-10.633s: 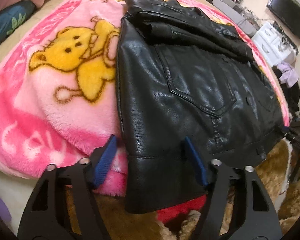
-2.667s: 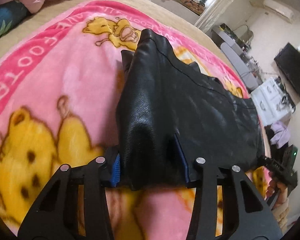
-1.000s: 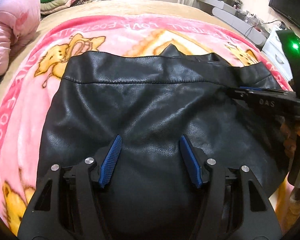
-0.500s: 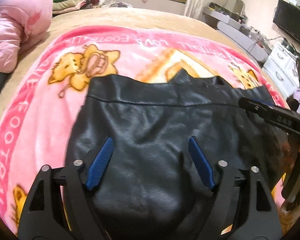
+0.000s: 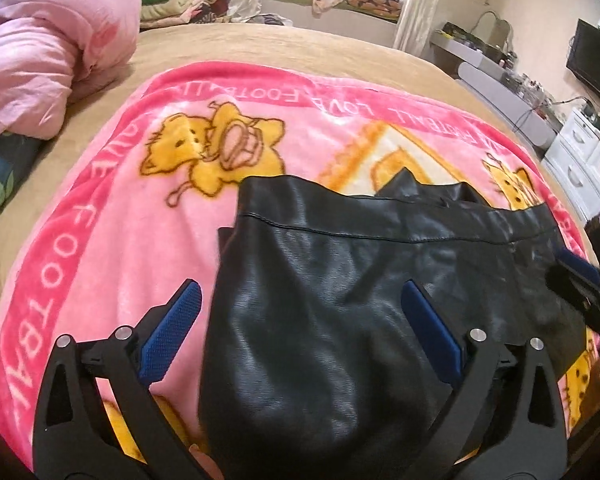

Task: Fold large clothes
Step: 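Press the folded jacket flat with both open tools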

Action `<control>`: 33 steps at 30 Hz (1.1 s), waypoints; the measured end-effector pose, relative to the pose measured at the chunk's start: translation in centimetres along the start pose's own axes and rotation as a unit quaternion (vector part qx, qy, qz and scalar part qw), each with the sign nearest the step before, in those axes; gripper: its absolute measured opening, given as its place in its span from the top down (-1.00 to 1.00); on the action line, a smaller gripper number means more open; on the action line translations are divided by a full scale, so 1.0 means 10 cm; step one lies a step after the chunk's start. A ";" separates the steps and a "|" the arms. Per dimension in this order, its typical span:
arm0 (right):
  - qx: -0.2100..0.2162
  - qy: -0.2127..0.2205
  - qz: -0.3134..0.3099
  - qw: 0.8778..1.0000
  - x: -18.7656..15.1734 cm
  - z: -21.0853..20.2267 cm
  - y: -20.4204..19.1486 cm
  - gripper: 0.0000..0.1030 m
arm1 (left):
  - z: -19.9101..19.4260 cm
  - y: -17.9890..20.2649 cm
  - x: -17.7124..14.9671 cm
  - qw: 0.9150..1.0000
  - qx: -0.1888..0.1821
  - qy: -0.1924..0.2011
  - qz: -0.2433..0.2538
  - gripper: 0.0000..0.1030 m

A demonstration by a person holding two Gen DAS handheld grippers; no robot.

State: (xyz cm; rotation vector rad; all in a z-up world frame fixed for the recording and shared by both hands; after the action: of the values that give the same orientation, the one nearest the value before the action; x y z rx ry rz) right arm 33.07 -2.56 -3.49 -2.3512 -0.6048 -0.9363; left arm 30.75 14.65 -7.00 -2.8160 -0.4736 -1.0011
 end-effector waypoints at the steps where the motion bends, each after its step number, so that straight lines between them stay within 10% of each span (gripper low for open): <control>1: 0.001 -0.004 -0.003 1.000 -0.05 -0.02 -0.03 -0.30 | 0.01 -0.02 0.00 1.000 0.002 -0.001 -0.001 -0.82; 6: -0.010 -0.026 -0.012 1.000 -0.40 -0.11 -0.12 0.14 | 0.06 -0.14 -0.01 1.000 0.003 -0.011 -0.015 -0.82; 15: -0.026 -0.079 0.033 0.996 -1.17 0.12 0.01 0.17 | 0.29 -0.26 -0.11 0.997 -0.024 -0.051 -0.050 -0.82; 26: -0.021 -0.038 0.033 0.999 -0.49 0.07 0.06 0.17 | 0.37 -0.34 -0.12 0.993 -0.053 -0.068 -0.081 -0.81; 33: -0.051 -0.102 0.055 0.992 -0.41 0.68 0.32 0.15 | 0.41 -0.39 -0.07 0.996 -0.034 -0.063 -0.060 -0.82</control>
State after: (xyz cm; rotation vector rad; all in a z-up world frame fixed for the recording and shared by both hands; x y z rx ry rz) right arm 35.45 -1.62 -11.63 -2.5647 -0.5093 -0.6986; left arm 31.43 19.03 -10.64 -2.9547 -0.6421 -0.8786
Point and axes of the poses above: each gripper's, at about its wrist camera, not at the fingertips, and z roughly the way its jaws point, y to its right, x to its top, the point moved 9 cm from there along z, roughly the way its jaws point, and after that the axes turned 11 degrees about x, right-handed, at the moved point
